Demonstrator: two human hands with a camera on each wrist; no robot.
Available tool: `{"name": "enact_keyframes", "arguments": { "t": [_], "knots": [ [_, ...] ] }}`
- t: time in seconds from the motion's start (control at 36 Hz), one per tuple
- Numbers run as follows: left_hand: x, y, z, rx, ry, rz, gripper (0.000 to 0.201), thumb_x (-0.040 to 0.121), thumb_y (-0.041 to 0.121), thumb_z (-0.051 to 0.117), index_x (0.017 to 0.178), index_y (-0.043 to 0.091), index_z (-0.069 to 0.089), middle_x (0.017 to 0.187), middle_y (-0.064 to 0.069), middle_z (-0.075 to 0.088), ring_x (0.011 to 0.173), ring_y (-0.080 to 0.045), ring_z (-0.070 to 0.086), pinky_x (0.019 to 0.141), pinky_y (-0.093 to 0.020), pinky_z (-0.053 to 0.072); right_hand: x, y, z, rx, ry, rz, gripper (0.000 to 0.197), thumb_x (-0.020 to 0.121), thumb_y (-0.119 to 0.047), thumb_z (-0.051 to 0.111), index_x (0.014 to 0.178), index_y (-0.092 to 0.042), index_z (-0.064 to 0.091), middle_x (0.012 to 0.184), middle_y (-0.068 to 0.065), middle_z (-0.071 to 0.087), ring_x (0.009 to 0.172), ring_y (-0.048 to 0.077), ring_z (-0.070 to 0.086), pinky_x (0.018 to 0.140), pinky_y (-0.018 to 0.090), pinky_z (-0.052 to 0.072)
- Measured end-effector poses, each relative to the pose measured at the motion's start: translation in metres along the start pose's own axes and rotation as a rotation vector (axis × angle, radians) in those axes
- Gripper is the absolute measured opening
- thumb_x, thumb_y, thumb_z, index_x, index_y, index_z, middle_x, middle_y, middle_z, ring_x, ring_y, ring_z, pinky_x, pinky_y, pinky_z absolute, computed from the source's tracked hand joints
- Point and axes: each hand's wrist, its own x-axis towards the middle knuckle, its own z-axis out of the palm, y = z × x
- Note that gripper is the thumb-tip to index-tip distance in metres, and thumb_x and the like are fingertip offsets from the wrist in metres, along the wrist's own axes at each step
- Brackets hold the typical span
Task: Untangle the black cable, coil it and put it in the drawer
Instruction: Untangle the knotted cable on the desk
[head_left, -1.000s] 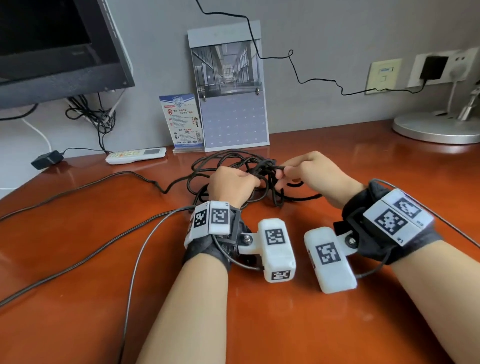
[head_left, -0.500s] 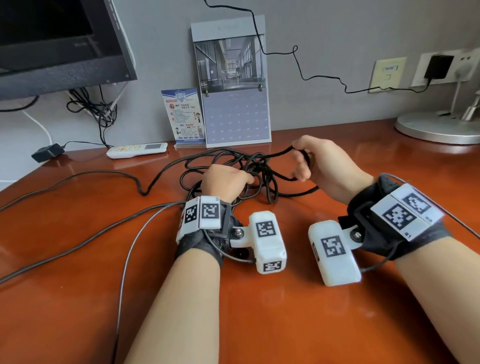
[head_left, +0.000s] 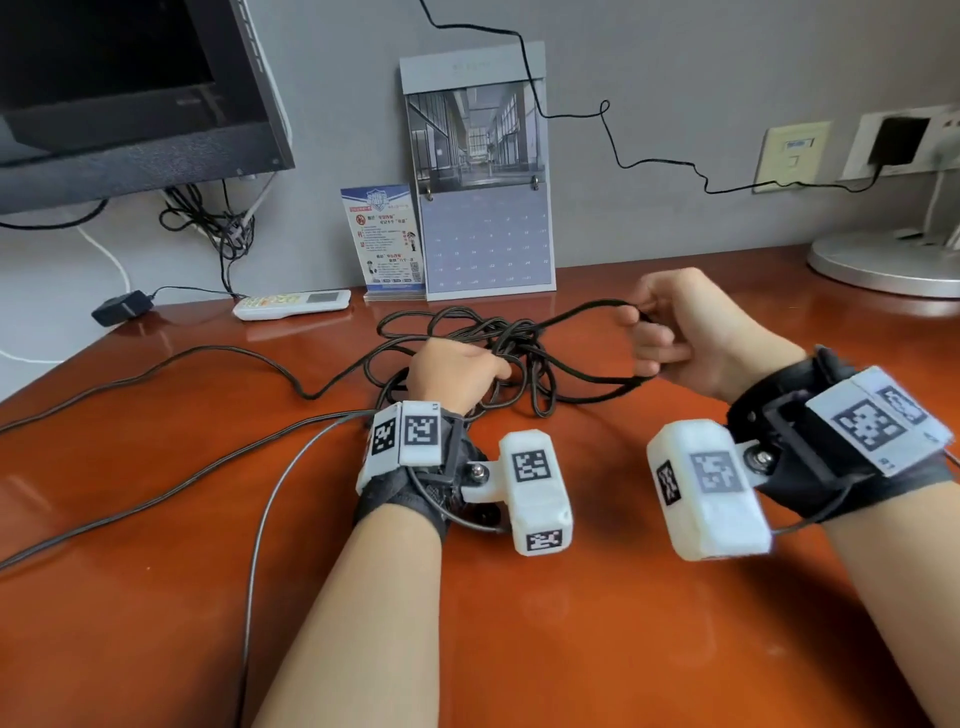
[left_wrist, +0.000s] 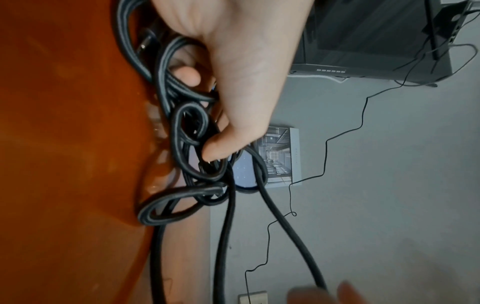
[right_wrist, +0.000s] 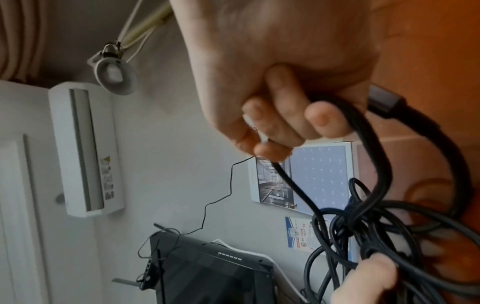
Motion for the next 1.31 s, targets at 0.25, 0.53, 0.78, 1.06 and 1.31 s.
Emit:
{"name": "enact_keyframes", "arguments": {
  "t": [0.25, 0.53, 0.78, 1.06, 1.31],
  "knots": [
    [0.0, -0.001, 0.0, 0.009, 0.031, -0.01, 0.013, 0.07, 0.02, 0.076, 0.073, 0.008, 0.072, 0.064, -0.002, 0.06, 0.064, -0.017, 0.052, 0.069, -0.033, 0.049, 0.004, 0.003, -0.005, -0.017, 0.06, -0.057, 0.028, 0.098, -0.018, 0.037, 0.086, -0.005, 0.059, 0.036, -0.007, 0.029, 0.031, 0.009, 0.018, 0.047, 0.024, 0.032],
    [0.004, -0.006, -0.003, 0.006, 0.08, -0.041, 0.011, 0.075, 0.02, 0.075, 0.085, 0.016, 0.073, 0.068, 0.006, 0.061, 0.074, -0.016, 0.058, 0.066, -0.023, 0.045, 0.005, 0.003, -0.023, 0.197, 0.066, 0.004, 0.047, 0.095, -0.043, 0.042, 0.062, -0.013, 0.057, 0.03, -0.008, 0.015, 0.025, 0.007, 0.013, 0.039, 0.016, 0.037],
    [0.007, -0.009, -0.005, 0.023, 0.134, -0.054, 0.01, 0.075, 0.022, 0.074, 0.067, 0.022, 0.067, 0.074, 0.003, 0.064, 0.072, -0.015, 0.055, 0.054, -0.017, 0.035, 0.006, -0.002, -0.033, 0.543, 0.254, -0.245, 0.017, 0.081, -0.014, 0.041, 0.066, -0.017, 0.047, 0.043, -0.009, 0.035, 0.036, 0.009, 0.026, 0.049, 0.02, 0.033],
    [0.009, -0.012, -0.007, 0.026, 0.139, -0.055, 0.019, 0.076, 0.021, 0.073, 0.061, 0.024, 0.061, 0.063, 0.012, 0.054, 0.07, -0.013, 0.05, 0.056, -0.017, 0.035, 0.009, 0.005, -0.045, 0.163, 0.056, -0.057, 0.041, 0.098, -0.035, 0.04, 0.078, -0.008, 0.064, 0.032, -0.008, 0.02, 0.029, 0.006, 0.017, 0.037, 0.016, 0.025],
    [0.009, -0.019, -0.017, 0.032, 0.246, -0.115, 0.013, 0.073, 0.024, 0.075, 0.066, 0.016, 0.067, 0.071, 0.001, 0.064, 0.075, -0.021, 0.06, 0.058, -0.023, 0.038, 0.027, 0.03, -0.067, 0.418, 0.556, -0.024, 0.035, 0.1, -0.009, 0.026, 0.07, -0.015, 0.043, 0.059, -0.003, 0.051, 0.051, 0.009, 0.037, 0.053, 0.022, 0.037]
  ]
}}
